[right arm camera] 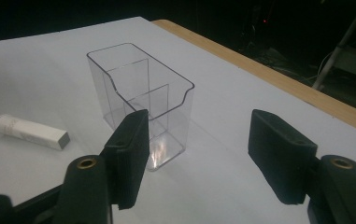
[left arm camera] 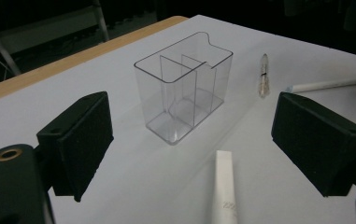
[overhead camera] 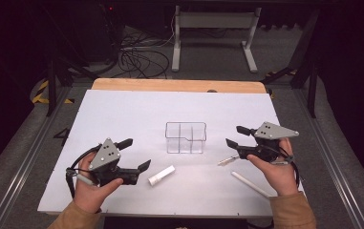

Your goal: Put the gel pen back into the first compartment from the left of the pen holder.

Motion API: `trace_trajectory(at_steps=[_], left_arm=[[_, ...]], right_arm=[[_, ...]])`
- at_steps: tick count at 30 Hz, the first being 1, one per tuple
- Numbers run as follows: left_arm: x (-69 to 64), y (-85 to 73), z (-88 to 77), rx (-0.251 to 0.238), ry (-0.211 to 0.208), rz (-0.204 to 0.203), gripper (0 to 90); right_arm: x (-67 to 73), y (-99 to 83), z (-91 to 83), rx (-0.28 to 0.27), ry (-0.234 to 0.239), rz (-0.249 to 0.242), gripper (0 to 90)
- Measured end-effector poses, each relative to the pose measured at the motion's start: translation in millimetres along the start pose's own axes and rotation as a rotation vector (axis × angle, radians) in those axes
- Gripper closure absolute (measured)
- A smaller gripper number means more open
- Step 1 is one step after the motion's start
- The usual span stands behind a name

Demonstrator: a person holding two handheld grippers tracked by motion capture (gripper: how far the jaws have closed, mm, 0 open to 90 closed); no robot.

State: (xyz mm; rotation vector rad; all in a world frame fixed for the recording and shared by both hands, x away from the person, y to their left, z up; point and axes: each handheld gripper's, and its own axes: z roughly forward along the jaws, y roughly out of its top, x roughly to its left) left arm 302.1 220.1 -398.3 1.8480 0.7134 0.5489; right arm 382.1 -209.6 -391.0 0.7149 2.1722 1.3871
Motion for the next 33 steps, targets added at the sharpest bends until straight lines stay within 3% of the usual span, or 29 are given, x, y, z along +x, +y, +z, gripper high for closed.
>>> trace_trajectory(at_steps=[5,17,23,33], left_arm=[[-3.4,6.0,10.7,0.010,-0.042,-0.015,13.6],[-22.1,21.9,35.9,0.041,-0.109,0.025,15.2],[-31.7,31.5,56.0,0.055,-0.147,0.057,16.4],[-43.3,42.7,81.6,0.057,-0.207,0.044,17.3]], right_arm=[[-4.8,-6.4,-1.3,0.001,-0.011,0.019,39.5],[-10.4,-11.4,-3.6,-0.008,-0.026,0.054,39.8],[-13.3,-13.5,-3.4,-0.007,-0.027,0.061,40.0],[-17.7,-16.7,-3.5,-0.006,-0.035,0.079,40.0]])
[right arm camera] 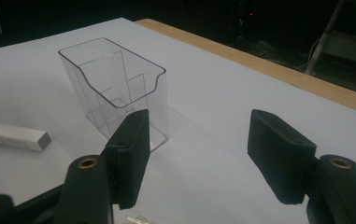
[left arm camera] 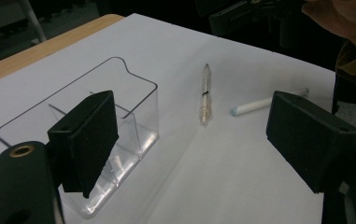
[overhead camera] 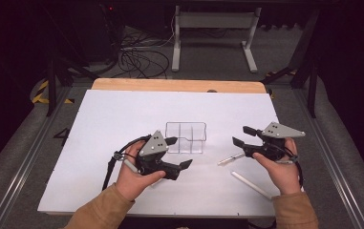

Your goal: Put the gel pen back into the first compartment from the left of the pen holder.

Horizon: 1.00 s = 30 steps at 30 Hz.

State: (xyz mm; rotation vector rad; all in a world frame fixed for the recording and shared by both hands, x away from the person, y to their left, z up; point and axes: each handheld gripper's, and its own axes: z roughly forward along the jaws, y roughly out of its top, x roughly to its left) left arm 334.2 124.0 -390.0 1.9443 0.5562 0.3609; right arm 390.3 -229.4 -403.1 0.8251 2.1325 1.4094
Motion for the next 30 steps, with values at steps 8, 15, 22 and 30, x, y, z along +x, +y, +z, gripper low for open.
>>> trace_trajectory(at_steps=[8,15,22,30], left_arm=[[-4.7,8.9,16.5,0.018,-0.023,0.023,17.8],[-11.9,15.7,37.4,0.050,-0.054,0.040,20.0],[-15.0,20.4,64.6,0.088,-0.091,0.035,22.5],[-17.1,23.4,98.3,0.126,-0.101,0.056,24.5]], right_arm=[[-1.8,-0.6,-0.7,-0.003,-0.006,0.009,40.0],[-4.5,-1.4,-2.1,-0.006,-0.017,0.018,40.1],[-8.2,-2.0,-4.9,-0.012,-0.038,0.037,40.5],[-12.2,-4.4,-6.1,-0.002,-0.061,0.059,40.6]])
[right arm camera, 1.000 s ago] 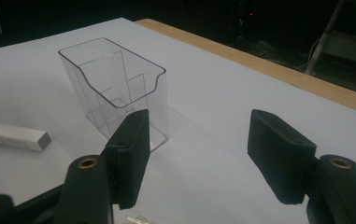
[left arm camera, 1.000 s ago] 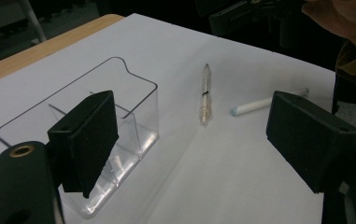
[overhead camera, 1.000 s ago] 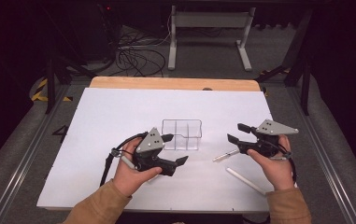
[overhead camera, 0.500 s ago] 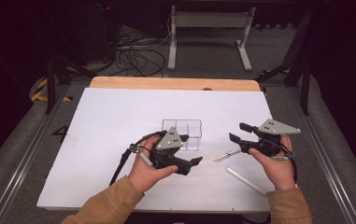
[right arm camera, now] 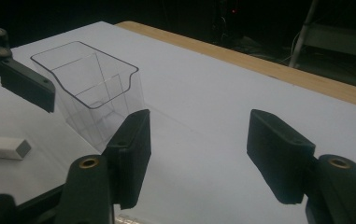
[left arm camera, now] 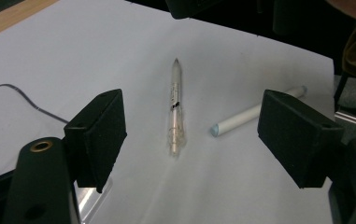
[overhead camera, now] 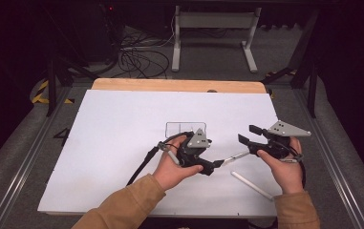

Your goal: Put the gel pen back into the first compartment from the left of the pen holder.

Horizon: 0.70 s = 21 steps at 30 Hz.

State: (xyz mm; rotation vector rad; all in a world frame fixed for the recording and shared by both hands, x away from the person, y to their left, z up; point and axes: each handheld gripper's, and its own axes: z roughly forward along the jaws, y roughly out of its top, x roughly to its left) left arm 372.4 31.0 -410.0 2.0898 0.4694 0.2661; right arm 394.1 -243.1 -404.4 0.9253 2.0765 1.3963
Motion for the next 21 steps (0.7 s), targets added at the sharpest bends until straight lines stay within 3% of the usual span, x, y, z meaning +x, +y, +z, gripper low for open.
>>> trace_trajectory(at_steps=[4,18,21], left_arm=[[0.8,2.7,14.3,0.015,-0.011,0.013,28.0],[4.3,9.4,48.2,0.030,-0.026,0.002,30.7],[4.1,10.0,54.9,0.057,-0.026,0.007,31.0]], right_arm=[[-1.8,-0.5,-0.6,-0.002,-0.006,0.009,40.7],[-5.3,-1.1,-3.4,-0.011,-0.005,0.018,40.7],[-5.4,-1.1,-2.9,-0.015,-0.001,0.014,40.7]])
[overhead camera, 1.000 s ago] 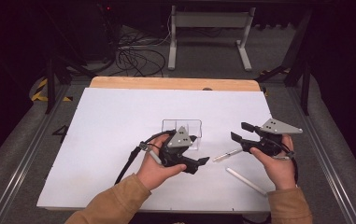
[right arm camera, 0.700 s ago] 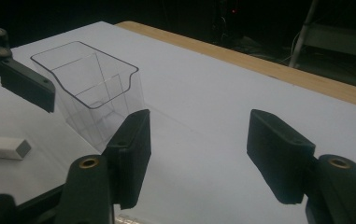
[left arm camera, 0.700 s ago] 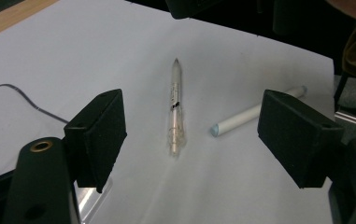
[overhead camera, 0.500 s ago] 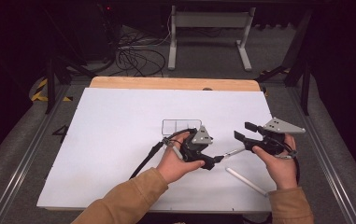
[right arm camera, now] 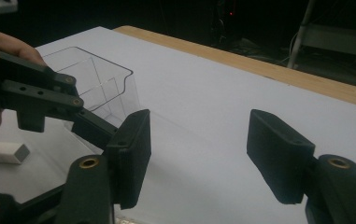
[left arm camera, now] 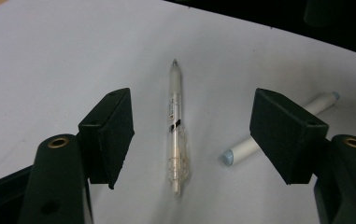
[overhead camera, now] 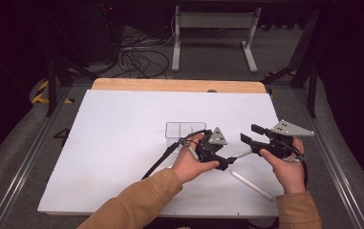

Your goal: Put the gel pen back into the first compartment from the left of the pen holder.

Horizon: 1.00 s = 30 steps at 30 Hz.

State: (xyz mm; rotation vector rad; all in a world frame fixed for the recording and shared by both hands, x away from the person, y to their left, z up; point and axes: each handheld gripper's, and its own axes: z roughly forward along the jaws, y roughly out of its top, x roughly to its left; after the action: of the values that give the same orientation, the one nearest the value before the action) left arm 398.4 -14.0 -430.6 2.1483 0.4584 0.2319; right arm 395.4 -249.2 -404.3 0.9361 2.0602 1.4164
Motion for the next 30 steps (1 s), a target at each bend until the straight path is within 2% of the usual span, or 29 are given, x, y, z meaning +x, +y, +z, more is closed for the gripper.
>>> trace_trajectory(at_steps=[5,14,19,30], left_arm=[[0.4,2.9,10.7,0.022,-0.005,0.009,31.9],[3.8,5.5,28.6,0.048,-0.006,0.000,36.6],[4.0,5.9,37.5,0.081,-0.008,0.004,40.0],[8.6,-2.4,57.6,0.140,0.014,0.018,53.3]], right_arm=[[-0.4,-0.4,0.2,0.000,0.001,0.000,40.7],[-2.0,-0.9,-1.4,0.000,-0.002,0.008,40.7],[-2.2,-1.1,-1.3,0.001,-0.001,0.008,40.6],[-2.5,-1.7,-0.9,0.005,-0.001,0.012,40.7]])
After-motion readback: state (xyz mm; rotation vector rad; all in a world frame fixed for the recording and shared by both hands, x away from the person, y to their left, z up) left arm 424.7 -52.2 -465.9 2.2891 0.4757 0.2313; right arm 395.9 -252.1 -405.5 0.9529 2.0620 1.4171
